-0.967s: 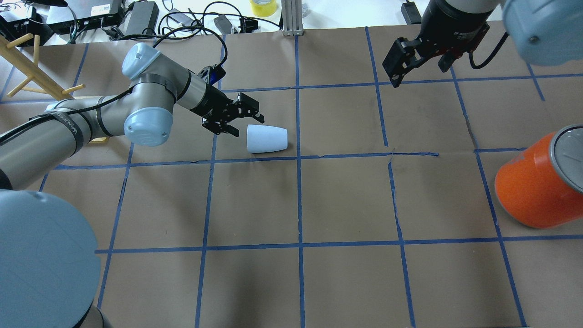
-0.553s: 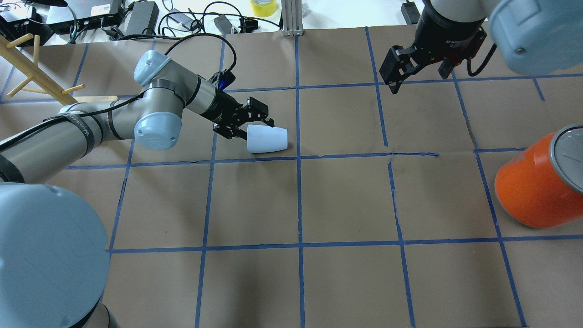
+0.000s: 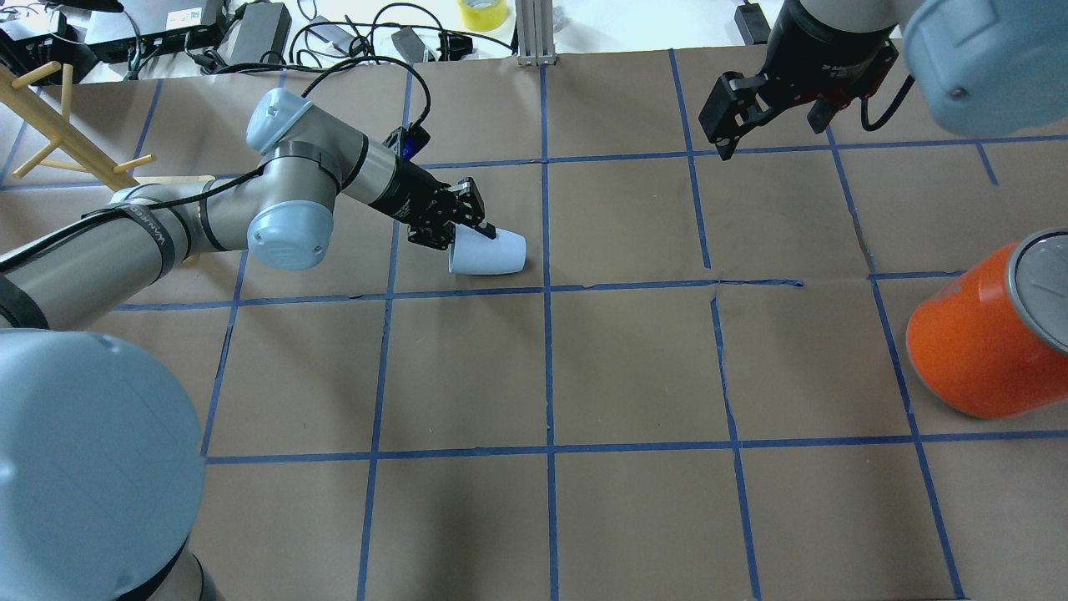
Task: Flip cup
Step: 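Lift the cup with the left gripper and rotate it upright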
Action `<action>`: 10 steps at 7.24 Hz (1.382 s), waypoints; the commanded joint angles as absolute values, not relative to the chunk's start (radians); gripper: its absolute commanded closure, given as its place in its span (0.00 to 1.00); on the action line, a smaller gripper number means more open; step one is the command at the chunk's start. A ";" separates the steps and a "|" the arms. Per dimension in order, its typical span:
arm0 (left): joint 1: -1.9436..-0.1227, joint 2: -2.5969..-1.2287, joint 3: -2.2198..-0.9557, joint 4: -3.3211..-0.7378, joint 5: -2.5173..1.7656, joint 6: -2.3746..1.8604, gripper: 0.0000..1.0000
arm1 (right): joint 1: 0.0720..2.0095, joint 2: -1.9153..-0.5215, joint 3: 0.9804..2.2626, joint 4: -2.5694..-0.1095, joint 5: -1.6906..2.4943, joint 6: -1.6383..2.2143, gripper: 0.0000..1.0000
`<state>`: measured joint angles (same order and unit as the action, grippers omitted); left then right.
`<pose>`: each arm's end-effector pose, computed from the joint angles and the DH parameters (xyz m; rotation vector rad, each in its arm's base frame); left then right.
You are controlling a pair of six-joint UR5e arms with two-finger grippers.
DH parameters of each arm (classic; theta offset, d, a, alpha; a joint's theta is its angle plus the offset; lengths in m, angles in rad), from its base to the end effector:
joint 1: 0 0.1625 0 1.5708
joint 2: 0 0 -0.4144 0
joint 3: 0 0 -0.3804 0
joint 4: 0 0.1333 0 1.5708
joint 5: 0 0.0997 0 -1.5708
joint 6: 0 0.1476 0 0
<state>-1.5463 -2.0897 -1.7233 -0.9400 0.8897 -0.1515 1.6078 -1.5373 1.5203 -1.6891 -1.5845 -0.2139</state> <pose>-0.2115 -0.6037 0.1671 0.2341 -2.4513 -0.1053 0.1502 -0.5077 0.4503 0.3876 -3.0848 0.2079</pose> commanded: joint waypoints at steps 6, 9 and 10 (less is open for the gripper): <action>-1.582 -2.025 -1.472 -0.988 1.455 -0.038 1.00 | 1.588 -1.546 1.522 -1.701 -1.598 -0.216 0.00; -1.531 -2.071 -1.482 -0.939 1.661 0.159 1.00 | 1.585 -1.545 1.522 -1.704 -1.598 -0.218 0.00; -1.526 -2.080 -1.518 -0.904 1.666 0.161 1.00 | 1.585 -1.545 1.522 -1.704 -1.598 -0.218 0.00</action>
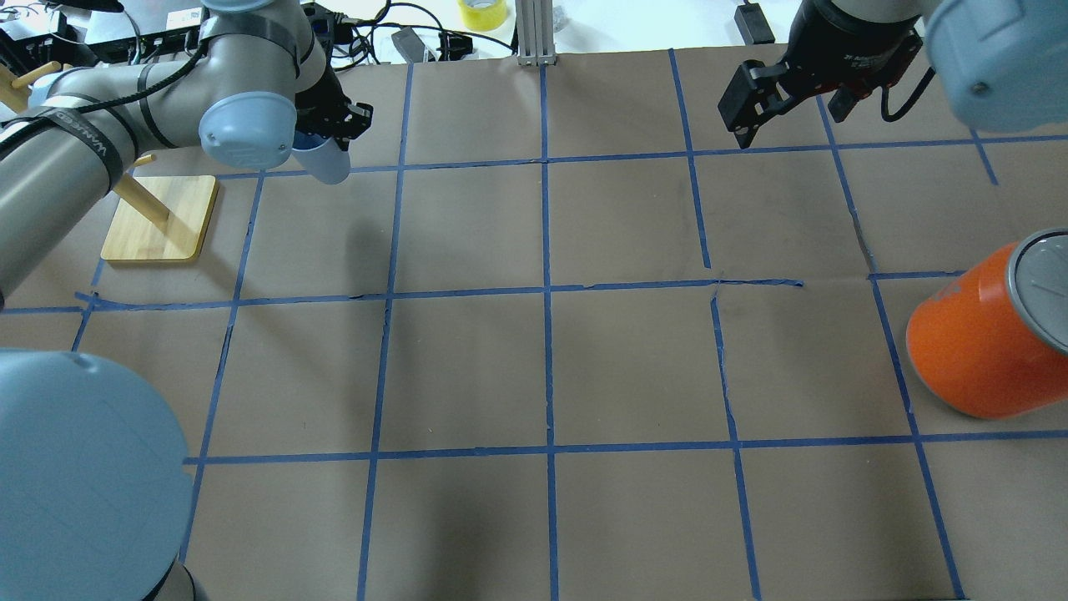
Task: Flip cup
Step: 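Lift the cup with the left gripper and rotate it upright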
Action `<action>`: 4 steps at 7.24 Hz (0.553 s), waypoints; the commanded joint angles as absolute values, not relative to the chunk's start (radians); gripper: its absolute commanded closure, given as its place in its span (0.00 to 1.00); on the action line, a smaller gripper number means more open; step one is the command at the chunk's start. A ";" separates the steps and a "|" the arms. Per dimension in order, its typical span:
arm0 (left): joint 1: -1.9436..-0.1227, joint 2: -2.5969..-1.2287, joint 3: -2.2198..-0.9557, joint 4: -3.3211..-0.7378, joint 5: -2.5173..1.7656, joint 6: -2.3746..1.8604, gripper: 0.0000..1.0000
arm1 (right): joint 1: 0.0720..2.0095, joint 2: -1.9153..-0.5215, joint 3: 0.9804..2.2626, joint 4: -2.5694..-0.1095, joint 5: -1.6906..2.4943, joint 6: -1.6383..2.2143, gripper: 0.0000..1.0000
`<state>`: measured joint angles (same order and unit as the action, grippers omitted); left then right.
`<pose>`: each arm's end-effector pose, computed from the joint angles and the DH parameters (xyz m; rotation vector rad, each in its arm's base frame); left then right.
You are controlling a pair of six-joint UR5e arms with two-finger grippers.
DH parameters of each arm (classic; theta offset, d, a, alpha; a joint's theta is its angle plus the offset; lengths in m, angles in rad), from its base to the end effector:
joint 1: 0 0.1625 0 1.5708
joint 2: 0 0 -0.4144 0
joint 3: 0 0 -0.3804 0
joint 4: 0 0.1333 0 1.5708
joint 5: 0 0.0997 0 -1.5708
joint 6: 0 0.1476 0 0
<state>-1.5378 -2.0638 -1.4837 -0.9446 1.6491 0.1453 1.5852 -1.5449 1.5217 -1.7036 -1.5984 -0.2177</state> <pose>-0.0994 -0.6787 0.2555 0.1568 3.0233 -0.3229 0.1366 -0.5105 0.4553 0.3544 -3.0690 0.2359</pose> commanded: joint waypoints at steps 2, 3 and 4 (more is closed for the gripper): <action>-1.511 -2.097 -1.534 -0.885 1.657 0.150 1.00 | 1.585 -1.545 1.522 -1.704 -1.598 -0.218 0.00; -1.511 -2.098 -1.535 -0.891 1.657 0.144 1.00 | 1.585 -1.546 1.522 -1.703 -1.598 -0.216 0.00; -1.511 -2.100 -1.539 -0.896 1.658 0.144 1.00 | 1.585 -1.546 1.522 -1.703 -1.598 -0.216 0.00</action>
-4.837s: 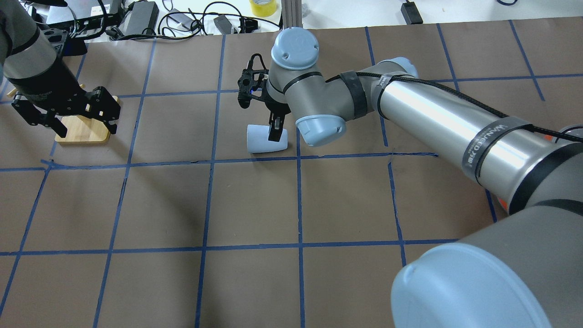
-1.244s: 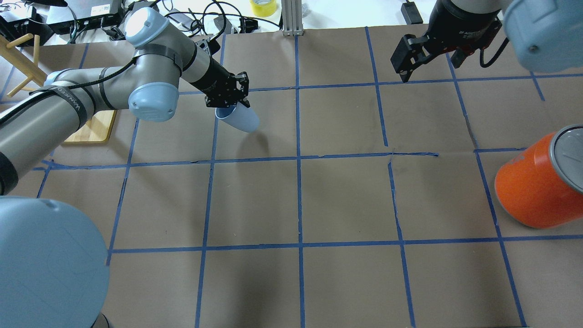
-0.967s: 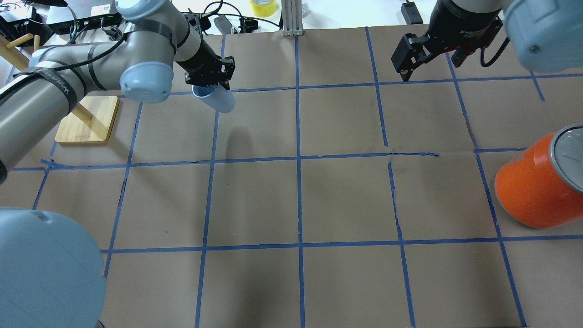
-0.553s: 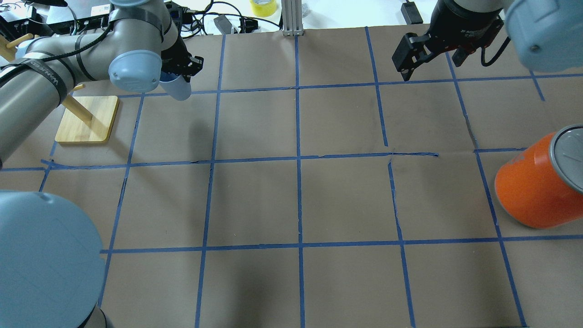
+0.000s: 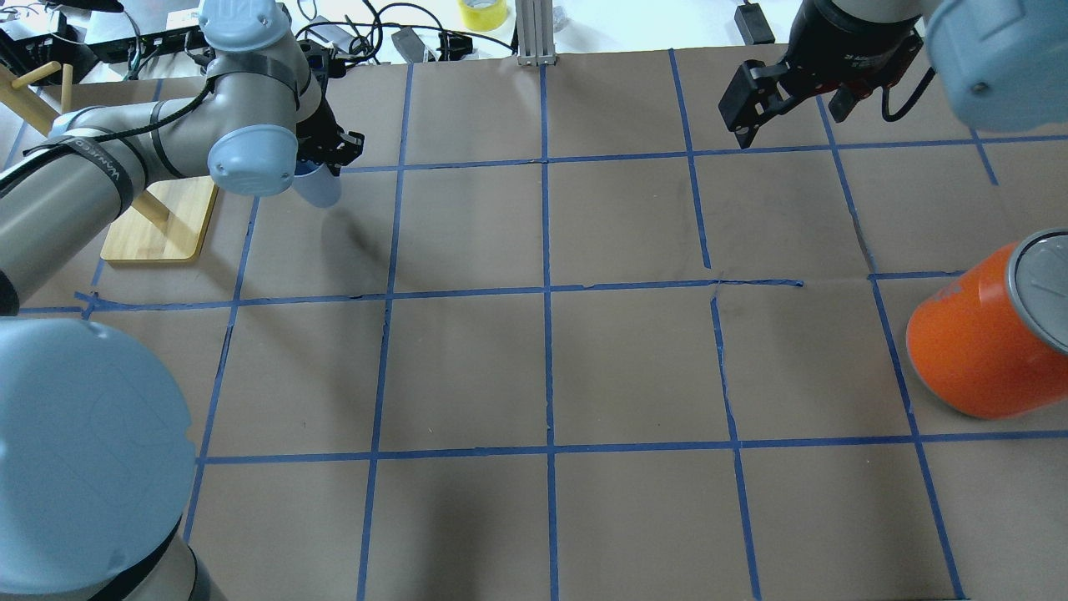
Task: Flip cup
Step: 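Lift the cup with the left gripper and rotate it upright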
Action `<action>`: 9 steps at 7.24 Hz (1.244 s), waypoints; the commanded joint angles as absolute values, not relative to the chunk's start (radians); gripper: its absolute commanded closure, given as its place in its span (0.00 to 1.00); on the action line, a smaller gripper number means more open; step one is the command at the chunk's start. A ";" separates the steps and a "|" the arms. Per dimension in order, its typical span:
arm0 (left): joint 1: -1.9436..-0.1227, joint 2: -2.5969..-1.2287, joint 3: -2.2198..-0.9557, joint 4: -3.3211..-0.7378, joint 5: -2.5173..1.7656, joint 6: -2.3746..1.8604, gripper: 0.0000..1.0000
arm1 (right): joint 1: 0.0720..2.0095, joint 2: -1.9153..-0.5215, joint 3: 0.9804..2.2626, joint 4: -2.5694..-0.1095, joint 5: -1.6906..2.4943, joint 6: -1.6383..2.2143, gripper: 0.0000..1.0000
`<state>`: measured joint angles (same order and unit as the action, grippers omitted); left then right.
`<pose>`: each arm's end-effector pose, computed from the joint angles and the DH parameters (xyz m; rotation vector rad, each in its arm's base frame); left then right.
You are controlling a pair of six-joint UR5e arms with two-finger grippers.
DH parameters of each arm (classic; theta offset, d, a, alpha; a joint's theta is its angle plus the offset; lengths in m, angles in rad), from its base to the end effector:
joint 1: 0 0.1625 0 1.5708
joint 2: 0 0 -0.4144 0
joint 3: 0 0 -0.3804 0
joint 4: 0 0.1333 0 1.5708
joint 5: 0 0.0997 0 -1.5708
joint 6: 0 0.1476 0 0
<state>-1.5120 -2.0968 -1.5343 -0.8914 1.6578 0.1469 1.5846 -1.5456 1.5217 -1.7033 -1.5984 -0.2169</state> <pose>-0.0809 -0.6754 0.2164 0.1206 3.0213 -0.2729 0.1363 -0.5104 0.4556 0.3522 -3.0692 0.2365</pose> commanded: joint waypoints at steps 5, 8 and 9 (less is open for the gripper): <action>-1.509 -2.103 -1.575 -0.894 1.661 0.144 0.85 | 1.585 -1.546 1.522 -1.701 -1.598 -0.218 0.00; -1.511 -2.089 -1.574 -0.922 1.661 0.149 0.00 | 1.585 -1.543 1.522 -1.704 -1.598 -0.216 0.00; -1.511 -2.065 -1.559 -0.986 1.661 0.149 0.00 | 1.585 -1.543 1.523 -1.701 -1.598 -0.216 0.00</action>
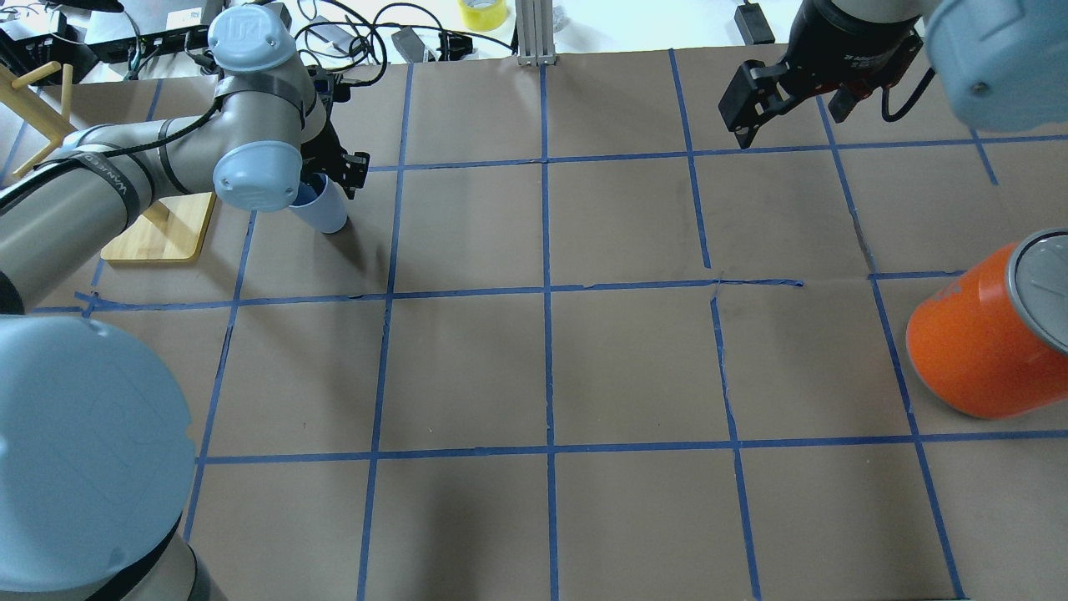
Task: Flip cup
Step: 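Set the cup upright on the table and open the left gripper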
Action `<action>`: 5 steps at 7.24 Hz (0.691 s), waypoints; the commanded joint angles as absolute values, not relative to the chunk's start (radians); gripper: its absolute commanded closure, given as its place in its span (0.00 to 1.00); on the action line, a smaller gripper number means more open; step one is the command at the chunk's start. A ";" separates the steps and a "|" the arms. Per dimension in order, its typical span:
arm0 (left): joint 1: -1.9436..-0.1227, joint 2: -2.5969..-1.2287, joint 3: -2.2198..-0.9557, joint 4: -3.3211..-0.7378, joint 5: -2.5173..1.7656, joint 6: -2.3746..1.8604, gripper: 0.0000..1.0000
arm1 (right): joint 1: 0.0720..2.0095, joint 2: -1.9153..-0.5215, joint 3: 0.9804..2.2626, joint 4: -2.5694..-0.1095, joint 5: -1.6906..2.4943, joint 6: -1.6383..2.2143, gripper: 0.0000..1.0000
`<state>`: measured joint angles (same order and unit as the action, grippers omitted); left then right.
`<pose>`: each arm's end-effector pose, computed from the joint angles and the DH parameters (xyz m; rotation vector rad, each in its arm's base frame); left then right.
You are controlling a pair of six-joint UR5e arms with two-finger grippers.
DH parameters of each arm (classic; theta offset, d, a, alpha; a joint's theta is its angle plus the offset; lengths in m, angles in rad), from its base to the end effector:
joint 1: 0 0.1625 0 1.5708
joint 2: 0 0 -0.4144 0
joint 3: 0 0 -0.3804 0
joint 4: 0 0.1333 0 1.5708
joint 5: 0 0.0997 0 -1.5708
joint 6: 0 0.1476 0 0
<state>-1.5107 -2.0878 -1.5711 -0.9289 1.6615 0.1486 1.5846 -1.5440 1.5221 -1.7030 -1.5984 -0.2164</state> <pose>-0.0805 -0.6587 0.2012 0.1256 3.0310 -0.1738 0.1363 -0.5107 0.4546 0.3516 -3.0698 0.2330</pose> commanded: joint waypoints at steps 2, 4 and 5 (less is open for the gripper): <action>-1.519 -1.975 -1.510 -1.159 1.661 0.138 0.00 | 1.585 -1.543 1.523 -1.703 -1.598 -0.216 0.00; -1.523 -1.858 -1.419 -1.366 1.663 0.022 0.00 | 1.585 -1.543 1.523 -1.703 -1.598 -0.216 0.00; -1.523 -1.801 -1.408 -1.426 1.657 -0.009 0.00 | 1.585 -1.543 1.523 -1.701 -1.598 -0.216 0.00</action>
<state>-1.5221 -1.8741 -1.4371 -1.3295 1.6608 0.0468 1.5846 -1.5432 1.5228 -1.7024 -1.5984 -0.2163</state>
